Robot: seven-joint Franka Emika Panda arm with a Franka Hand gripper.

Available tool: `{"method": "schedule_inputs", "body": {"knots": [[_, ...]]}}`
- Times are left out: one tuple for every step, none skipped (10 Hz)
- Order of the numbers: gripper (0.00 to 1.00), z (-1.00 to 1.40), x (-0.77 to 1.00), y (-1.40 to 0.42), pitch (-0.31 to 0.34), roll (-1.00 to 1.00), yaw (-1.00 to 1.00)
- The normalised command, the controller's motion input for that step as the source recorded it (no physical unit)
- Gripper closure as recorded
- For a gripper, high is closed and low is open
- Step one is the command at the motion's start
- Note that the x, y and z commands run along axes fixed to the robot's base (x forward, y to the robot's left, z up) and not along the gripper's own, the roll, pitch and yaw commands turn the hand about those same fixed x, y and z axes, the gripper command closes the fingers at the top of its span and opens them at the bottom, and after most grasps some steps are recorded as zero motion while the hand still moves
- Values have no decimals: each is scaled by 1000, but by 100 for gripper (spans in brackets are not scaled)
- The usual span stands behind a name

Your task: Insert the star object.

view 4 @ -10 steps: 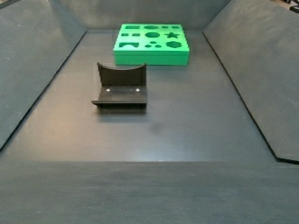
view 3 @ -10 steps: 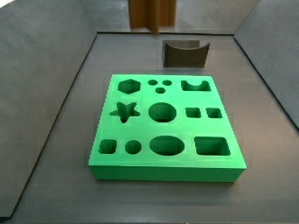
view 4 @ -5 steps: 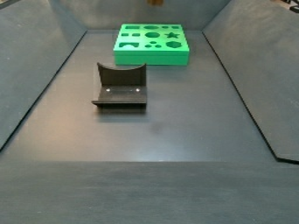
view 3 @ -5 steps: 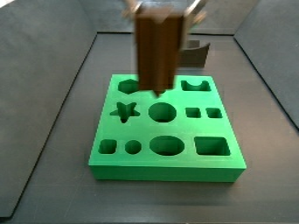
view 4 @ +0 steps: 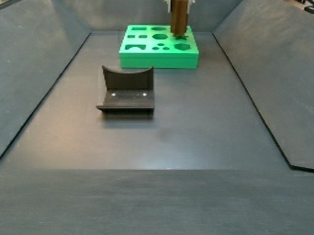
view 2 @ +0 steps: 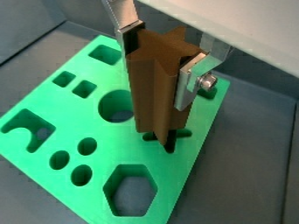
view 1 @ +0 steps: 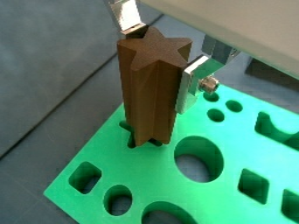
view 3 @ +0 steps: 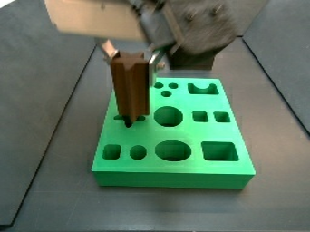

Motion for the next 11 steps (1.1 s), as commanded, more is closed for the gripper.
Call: {"method": "schedule_inputs", "body": {"knots": [[100,-314,0,-20,-10,11,-206],[100,-260,71,0,6,167,-143],[100,-354,-100,0,0,303,-9],[100,-540,-314,-123,-110,309,120],[100,-577,-380,-86,-187,271,223],[100,-531,-469,-29,-190,287,200],[100,-611,-229,-3,-140,273,174],[100,-689,200,0,0,220,97],[100,-697,531,0,17,151,0],[100,-666,586,-46,33,59,0],[100,-640,534,-103,37,9,-40]]}}
